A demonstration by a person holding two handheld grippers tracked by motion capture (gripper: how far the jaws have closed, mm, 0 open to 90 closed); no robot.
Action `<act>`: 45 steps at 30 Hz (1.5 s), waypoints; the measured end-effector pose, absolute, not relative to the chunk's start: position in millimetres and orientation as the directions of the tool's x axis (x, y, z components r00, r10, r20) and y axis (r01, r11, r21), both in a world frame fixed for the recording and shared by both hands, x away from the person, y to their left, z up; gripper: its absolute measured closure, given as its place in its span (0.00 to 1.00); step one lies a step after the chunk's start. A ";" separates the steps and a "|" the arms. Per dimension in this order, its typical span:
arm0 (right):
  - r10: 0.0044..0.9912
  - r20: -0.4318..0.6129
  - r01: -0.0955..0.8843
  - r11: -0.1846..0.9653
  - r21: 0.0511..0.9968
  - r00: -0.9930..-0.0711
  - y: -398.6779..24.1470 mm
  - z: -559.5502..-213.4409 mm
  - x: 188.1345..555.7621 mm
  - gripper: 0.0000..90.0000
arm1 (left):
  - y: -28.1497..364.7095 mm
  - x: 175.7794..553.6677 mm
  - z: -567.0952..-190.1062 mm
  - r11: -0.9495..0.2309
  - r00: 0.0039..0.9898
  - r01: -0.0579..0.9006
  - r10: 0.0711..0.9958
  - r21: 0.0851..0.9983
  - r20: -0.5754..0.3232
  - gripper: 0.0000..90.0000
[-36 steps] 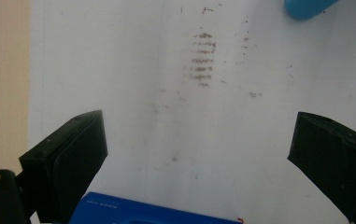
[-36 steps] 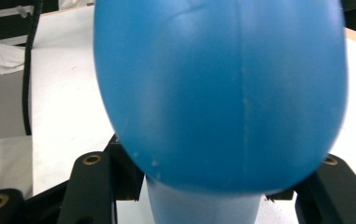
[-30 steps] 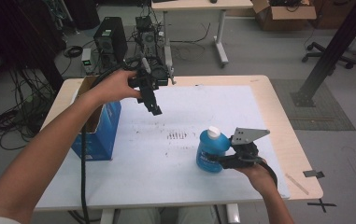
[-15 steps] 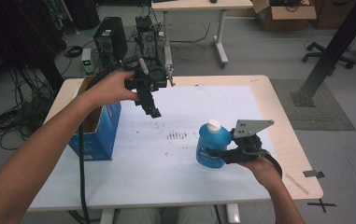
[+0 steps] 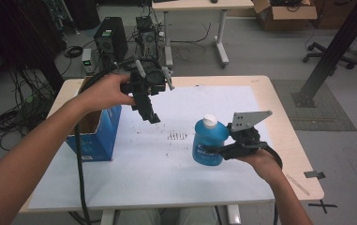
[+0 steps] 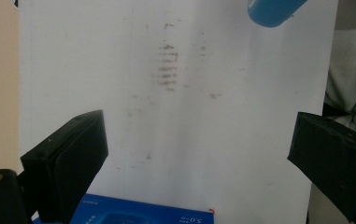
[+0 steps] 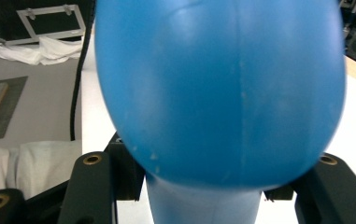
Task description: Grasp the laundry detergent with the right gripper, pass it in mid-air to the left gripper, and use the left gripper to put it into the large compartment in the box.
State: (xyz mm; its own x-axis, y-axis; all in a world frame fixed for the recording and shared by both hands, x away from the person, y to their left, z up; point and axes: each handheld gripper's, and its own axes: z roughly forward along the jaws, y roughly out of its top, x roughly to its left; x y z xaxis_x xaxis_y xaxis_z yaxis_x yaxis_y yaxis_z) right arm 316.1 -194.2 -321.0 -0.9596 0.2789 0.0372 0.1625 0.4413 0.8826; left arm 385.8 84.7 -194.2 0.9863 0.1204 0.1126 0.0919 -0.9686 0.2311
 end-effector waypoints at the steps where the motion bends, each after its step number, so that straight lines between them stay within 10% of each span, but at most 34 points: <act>1: 0.274 0.039 0.162 0.441 0.883 -0.961 -193.3 -320.7 316.6 0.49 | 85.4 384.2 -193.4 -0.969 0.986 0.092 0.120 0.231 0.112 0.06; 45: 0.041 0.042 0.057 0.480 0.876 -0.998 -130.4 -310.1 344.8 0.49 | 92.3 335.9 -165.7 -0.963 0.996 0.057 0.073 0.264 0.051 0.05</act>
